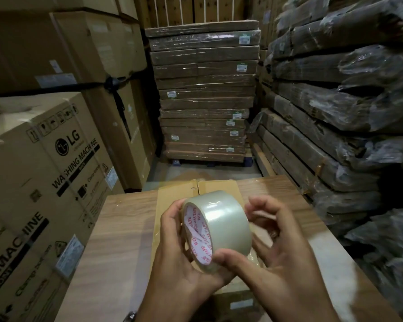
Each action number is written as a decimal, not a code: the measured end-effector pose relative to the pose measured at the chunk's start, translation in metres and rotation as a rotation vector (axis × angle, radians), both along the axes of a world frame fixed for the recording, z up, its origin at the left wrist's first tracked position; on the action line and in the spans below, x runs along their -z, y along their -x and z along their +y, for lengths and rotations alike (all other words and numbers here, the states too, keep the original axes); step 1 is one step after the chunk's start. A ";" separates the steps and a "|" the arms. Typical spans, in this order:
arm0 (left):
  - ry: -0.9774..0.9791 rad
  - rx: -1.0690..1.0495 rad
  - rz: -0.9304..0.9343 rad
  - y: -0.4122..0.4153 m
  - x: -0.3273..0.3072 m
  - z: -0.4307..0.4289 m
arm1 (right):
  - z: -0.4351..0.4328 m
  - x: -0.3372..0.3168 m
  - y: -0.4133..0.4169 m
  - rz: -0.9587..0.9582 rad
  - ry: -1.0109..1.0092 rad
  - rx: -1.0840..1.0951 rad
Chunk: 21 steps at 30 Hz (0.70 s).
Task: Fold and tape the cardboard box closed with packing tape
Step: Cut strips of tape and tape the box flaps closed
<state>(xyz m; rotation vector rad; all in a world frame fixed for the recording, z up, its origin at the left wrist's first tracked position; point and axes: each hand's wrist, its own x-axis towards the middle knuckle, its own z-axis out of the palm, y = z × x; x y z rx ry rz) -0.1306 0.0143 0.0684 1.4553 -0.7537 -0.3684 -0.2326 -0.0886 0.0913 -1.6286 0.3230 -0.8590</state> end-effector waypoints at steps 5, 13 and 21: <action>-0.112 0.076 -0.102 -0.004 -0.007 0.010 | -0.003 -0.003 0.002 0.121 -0.079 -0.238; -0.139 -0.304 -1.040 -0.004 -0.045 0.026 | -0.007 -0.001 -0.002 0.148 0.081 -0.102; -0.119 -0.435 -1.073 0.001 -0.040 0.024 | -0.005 0.004 -0.009 0.125 0.190 -0.039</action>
